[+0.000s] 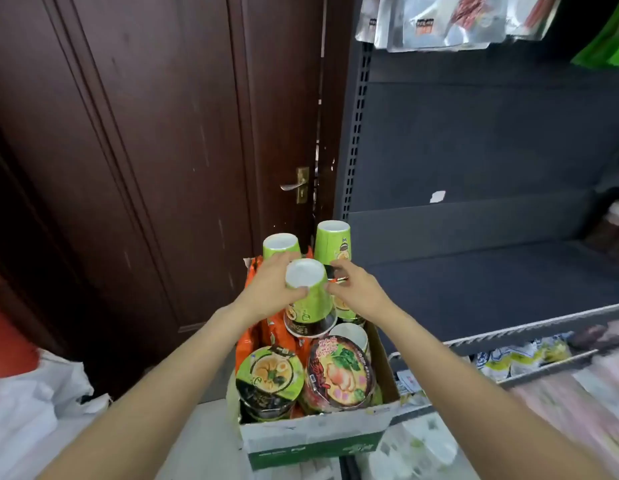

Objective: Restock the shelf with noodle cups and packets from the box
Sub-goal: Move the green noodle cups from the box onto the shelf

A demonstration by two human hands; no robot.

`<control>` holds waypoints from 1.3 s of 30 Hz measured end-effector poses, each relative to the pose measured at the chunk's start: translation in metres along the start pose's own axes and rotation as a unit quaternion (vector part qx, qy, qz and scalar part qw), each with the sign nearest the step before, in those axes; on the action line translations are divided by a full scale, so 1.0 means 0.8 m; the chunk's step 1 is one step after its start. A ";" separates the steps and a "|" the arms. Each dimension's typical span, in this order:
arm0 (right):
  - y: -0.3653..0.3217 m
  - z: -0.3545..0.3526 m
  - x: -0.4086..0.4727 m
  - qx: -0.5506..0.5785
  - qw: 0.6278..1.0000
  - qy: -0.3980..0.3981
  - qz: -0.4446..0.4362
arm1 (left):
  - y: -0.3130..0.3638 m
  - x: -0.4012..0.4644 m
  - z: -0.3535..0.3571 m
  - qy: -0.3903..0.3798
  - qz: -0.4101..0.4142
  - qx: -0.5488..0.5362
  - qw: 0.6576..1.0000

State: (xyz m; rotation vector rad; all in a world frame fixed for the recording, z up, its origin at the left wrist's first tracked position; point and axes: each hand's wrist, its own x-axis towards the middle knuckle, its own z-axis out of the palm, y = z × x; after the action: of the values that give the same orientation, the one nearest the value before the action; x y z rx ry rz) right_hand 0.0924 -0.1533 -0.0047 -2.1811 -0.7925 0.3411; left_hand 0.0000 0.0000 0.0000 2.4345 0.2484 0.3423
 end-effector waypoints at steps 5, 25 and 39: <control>0.022 -0.009 0.043 0.053 0.995 -0.078 -0.019 | -0.007 0.030 0.015 -0.052 -0.039 -0.039 0.997; 0.061 -0.060 0.216 -0.099 0.991 -0.028 -0.082 | 0.041 0.108 -0.035 0.261 -0.144 -0.159 0.941; 0.070 -0.103 0.185 -0.077 0.997 -0.022 -0.016 | 0.088 0.074 -0.012 0.279 -0.141 -0.037 0.949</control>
State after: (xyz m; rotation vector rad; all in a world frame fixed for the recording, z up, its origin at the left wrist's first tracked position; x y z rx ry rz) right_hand 0.2690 -0.1351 0.0102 -2.3083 -0.9029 0.3214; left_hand 0.0596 -0.0328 0.0626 2.1389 0.8032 0.8866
